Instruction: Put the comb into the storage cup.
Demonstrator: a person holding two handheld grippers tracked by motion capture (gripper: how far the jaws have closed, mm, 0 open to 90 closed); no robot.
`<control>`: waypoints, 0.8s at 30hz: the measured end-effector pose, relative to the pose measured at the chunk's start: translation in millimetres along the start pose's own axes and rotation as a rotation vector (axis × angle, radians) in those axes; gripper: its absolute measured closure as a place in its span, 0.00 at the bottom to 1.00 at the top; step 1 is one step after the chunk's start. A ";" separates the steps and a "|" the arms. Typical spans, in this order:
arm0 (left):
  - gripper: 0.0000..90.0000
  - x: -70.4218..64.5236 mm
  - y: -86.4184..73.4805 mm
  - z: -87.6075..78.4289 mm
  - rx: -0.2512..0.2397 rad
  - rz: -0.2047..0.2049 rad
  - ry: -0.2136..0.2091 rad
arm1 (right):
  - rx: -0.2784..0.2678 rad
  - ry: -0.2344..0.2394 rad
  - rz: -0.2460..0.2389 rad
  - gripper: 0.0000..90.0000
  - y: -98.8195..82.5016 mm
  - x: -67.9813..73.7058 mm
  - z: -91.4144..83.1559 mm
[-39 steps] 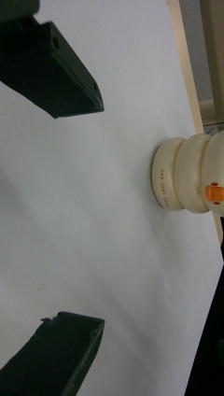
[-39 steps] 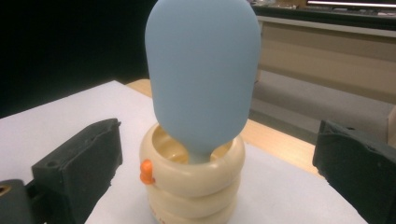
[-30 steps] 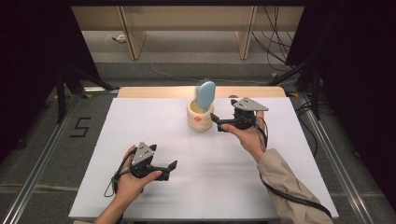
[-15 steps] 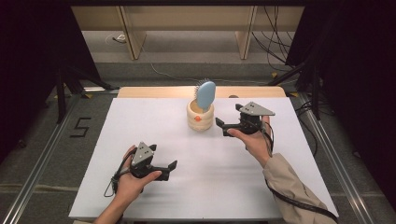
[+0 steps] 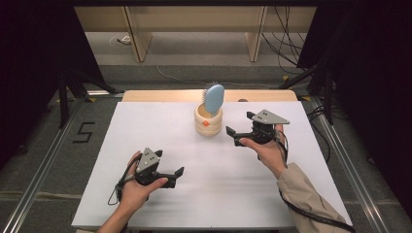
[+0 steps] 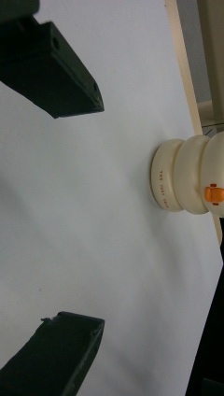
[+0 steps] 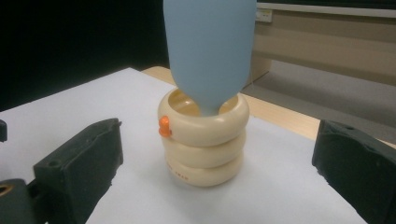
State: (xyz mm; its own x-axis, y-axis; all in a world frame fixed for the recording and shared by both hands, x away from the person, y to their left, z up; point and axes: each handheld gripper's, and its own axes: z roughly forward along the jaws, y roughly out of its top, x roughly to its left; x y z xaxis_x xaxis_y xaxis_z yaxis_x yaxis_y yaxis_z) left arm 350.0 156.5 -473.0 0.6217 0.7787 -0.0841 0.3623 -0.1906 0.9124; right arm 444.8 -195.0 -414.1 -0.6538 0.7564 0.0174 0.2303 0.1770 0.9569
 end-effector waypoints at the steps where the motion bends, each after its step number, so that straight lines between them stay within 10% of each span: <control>1: 0.00 0.1 0.1 -0.4 0.002 0.000 -0.001 | 0.000 0.000 0.002 0.03 -0.5 -0.3 -1.4; 24: 0.00 2.5 1.1 -2.6 -0.004 -0.002 0.006 | 0.018 0.020 -0.011 0.03 -15.0 -1.8 -33.4</control>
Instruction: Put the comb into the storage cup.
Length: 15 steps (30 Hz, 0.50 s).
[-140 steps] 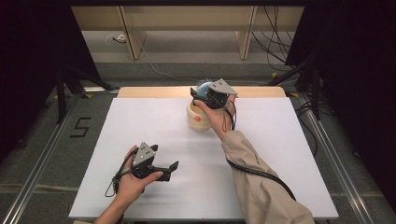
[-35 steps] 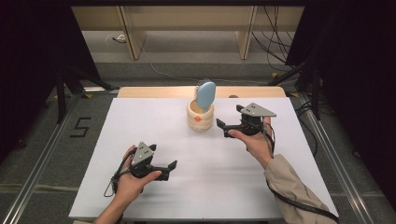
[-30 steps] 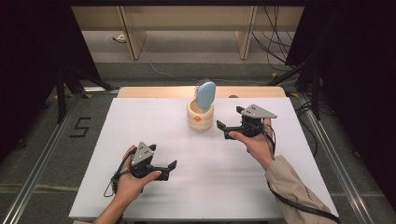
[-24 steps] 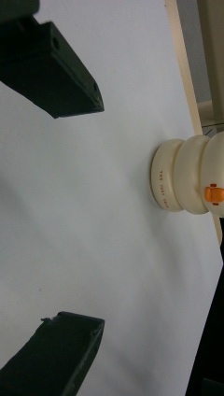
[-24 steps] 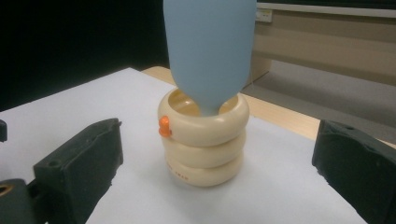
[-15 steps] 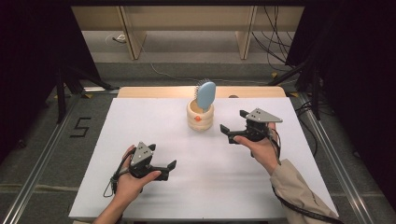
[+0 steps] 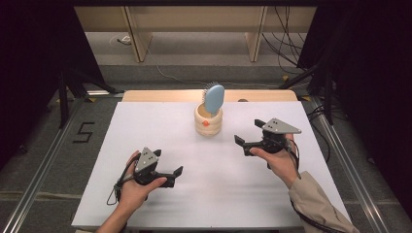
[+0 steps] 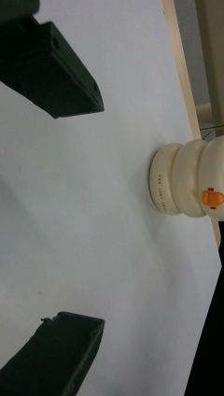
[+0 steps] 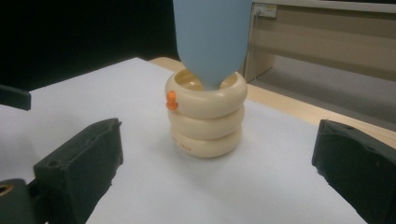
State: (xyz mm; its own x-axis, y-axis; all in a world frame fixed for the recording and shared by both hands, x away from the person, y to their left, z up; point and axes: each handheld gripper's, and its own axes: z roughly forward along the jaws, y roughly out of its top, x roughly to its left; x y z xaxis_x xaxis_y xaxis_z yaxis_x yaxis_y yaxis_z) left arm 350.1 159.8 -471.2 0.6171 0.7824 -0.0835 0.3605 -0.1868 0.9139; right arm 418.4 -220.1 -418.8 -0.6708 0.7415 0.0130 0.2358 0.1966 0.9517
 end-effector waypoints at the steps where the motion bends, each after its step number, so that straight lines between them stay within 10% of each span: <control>1: 0.00 0.2 0.0 -0.1 0.000 0.000 0.000 | 0.001 0.002 -0.002 0.03 -0.9 0.0 -1.3; 15: 0.00 4.9 -0.9 -4.3 0.004 0.008 -0.004 | 0.029 0.013 -0.006 0.03 -15.4 -3.5 -20.9</control>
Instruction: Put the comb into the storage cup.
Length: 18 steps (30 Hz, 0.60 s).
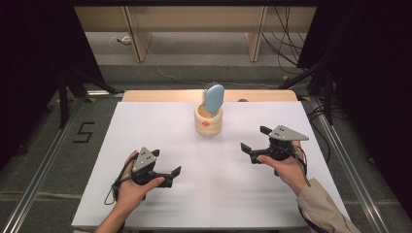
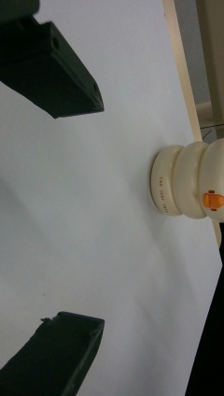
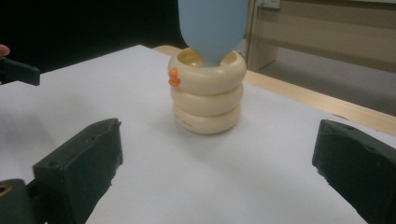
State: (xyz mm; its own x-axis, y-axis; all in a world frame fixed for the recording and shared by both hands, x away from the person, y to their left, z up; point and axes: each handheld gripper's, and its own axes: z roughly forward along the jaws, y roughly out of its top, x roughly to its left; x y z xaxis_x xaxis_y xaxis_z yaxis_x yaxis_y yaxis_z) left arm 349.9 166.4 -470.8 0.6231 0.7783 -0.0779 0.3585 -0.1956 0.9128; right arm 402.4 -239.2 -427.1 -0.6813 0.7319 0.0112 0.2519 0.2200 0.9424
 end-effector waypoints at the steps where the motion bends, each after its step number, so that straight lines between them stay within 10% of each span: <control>1: 0.00 0.5 -0.1 -0.5 0.000 0.002 0.001 | 0.002 0.003 0.001 0.03 -1.1 -0.3 -1.3; 18: 0.00 8.7 -3.8 -11.1 0.001 0.012 0.026 | 0.029 -0.005 0.004 0.03 -19.7 -7.8 -22.2</control>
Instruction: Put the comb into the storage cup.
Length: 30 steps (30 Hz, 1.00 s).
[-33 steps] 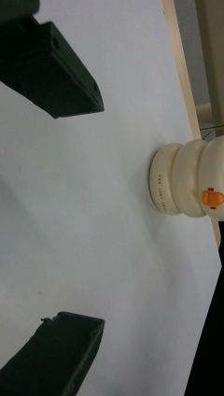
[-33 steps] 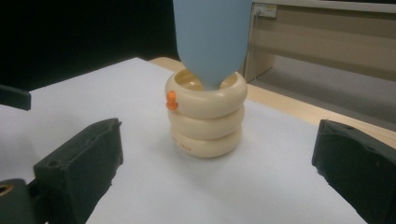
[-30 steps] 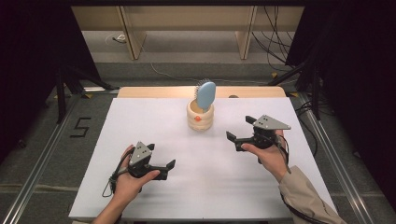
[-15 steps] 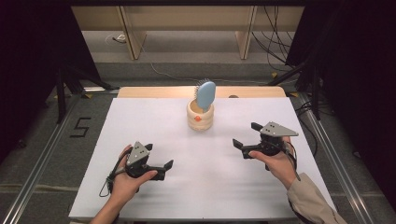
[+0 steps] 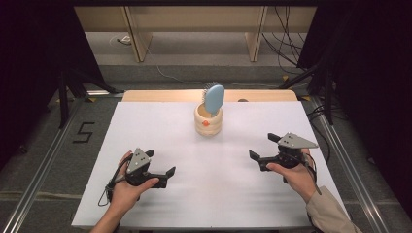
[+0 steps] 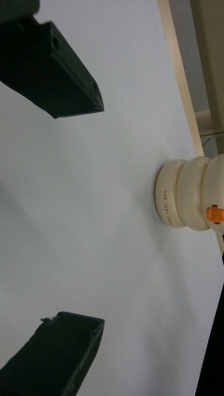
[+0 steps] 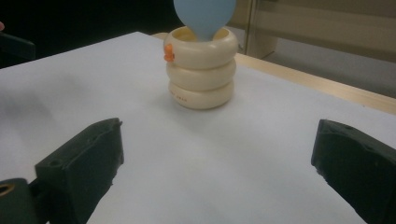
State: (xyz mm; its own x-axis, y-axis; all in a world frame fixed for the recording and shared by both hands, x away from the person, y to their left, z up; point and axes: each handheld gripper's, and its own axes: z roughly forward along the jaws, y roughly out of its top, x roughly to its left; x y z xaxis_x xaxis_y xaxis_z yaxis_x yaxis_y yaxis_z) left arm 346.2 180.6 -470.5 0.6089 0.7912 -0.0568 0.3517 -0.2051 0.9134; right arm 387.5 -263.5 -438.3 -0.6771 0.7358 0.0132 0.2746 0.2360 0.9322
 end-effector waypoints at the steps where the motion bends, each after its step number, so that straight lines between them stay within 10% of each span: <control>1: 0.00 0.3 -0.3 -0.5 0.002 0.000 0.001 | 0.000 -0.002 0.004 0.04 -1.0 -0.5 -0.9; 30: 0.00 3.9 -5.4 -1.8 0.011 -0.024 -0.007 | 0.023 -0.048 0.040 0.05 -26.9 -14.8 -24.4</control>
State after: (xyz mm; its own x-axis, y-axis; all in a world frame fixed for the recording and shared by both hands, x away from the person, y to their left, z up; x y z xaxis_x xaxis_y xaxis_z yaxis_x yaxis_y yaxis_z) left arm 345.3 185.8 -474.9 0.6051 0.7919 -0.0815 0.3742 -0.1926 0.9071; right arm 373.4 -296.3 -454.7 -0.6316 0.7746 0.0321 0.3166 0.2199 0.9227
